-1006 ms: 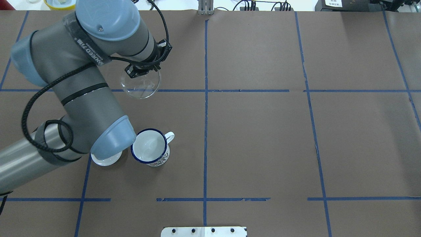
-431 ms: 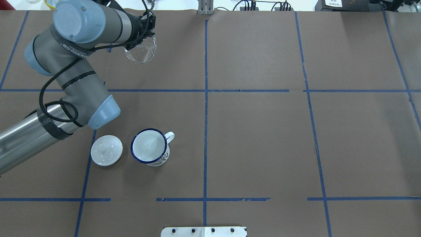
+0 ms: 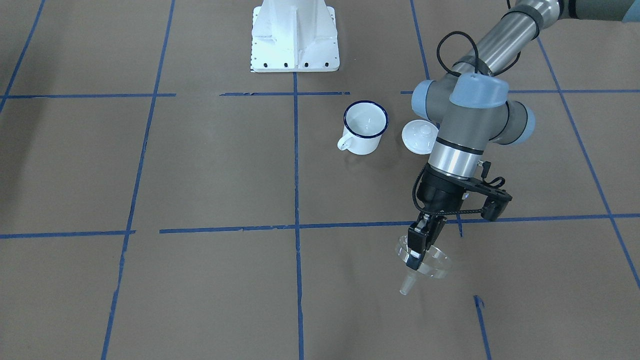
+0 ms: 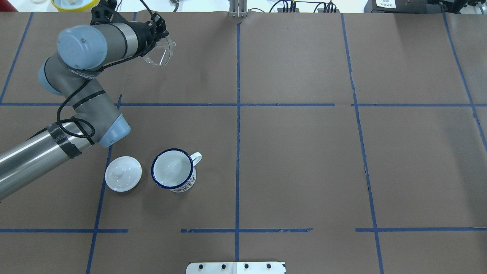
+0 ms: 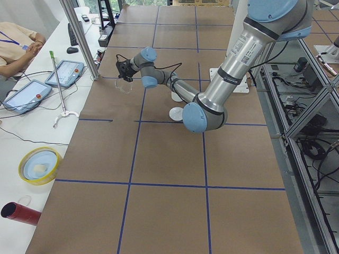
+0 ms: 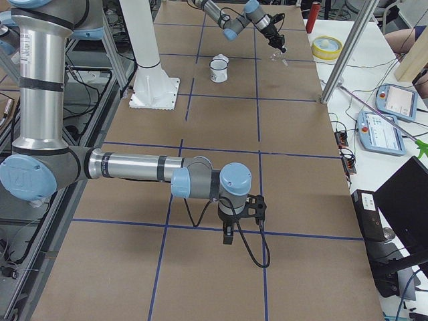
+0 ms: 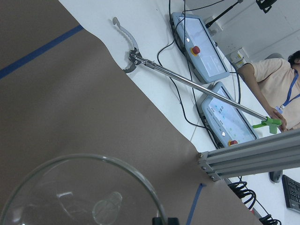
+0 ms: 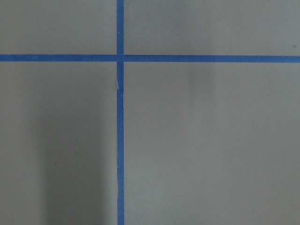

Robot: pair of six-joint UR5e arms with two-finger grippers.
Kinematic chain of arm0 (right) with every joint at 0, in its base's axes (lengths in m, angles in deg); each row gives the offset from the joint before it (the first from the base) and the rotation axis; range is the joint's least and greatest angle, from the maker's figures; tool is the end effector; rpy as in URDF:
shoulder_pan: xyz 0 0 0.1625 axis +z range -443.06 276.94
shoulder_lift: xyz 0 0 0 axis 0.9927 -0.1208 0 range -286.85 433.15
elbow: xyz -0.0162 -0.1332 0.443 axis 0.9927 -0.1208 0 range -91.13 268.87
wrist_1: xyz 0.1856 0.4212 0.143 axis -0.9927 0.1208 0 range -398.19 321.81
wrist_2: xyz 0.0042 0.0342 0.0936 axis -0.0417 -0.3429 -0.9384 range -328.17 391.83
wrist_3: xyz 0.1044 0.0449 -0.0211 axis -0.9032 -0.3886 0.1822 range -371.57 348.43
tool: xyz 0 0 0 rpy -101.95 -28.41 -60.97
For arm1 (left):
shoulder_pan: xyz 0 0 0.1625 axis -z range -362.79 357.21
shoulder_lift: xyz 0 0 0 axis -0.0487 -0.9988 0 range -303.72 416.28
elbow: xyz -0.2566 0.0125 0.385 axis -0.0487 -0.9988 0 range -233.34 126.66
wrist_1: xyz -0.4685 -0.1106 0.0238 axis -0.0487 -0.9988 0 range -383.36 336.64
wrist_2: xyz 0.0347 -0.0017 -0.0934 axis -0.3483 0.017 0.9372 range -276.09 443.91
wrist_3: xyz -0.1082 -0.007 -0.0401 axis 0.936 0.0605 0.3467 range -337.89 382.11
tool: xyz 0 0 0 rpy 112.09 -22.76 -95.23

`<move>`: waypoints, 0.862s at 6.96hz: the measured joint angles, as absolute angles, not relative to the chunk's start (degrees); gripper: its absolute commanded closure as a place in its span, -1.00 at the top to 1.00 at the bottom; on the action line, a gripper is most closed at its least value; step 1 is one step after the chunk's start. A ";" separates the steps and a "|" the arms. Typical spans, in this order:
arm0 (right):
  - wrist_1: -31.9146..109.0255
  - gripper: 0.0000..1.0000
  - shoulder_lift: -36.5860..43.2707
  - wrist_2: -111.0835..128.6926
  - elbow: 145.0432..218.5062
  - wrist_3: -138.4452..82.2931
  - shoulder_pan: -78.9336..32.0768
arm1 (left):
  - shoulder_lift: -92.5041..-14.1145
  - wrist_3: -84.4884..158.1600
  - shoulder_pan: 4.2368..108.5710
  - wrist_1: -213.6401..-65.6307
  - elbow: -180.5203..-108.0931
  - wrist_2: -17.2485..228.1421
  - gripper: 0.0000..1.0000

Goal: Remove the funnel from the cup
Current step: 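Carry the funnel farther from the robot and set it down, open left gripper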

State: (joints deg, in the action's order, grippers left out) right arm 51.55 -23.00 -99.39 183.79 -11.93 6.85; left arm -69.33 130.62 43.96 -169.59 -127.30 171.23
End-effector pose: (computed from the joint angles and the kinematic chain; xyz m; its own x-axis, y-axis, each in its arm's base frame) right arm 0.0565 -0.5118 0.7213 0.7523 0.0162 0.6587 -0.0032 0.9998 -0.0210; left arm 0.4761 -0.7086 0.3153 -0.0816 -0.3763 -0.9229 0.7728 0.5609 -0.2970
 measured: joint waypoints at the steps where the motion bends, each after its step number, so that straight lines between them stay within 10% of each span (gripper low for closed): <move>1: 51.55 1.00 -23.00 -99.39 183.79 -11.93 6.85 | -69.52 131.43 43.52 -173.59 -123.95 169.93 -1.00; 6: 51.55 1.00 -23.00 -99.39 183.79 -11.93 6.85 | -69.84 138.42 38.77 -176.76 -121.44 164.91 -0.92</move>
State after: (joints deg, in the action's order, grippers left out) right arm 51.55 -23.00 -99.39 183.79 -11.93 6.85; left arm -69.84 138.42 38.77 -176.76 -121.44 164.91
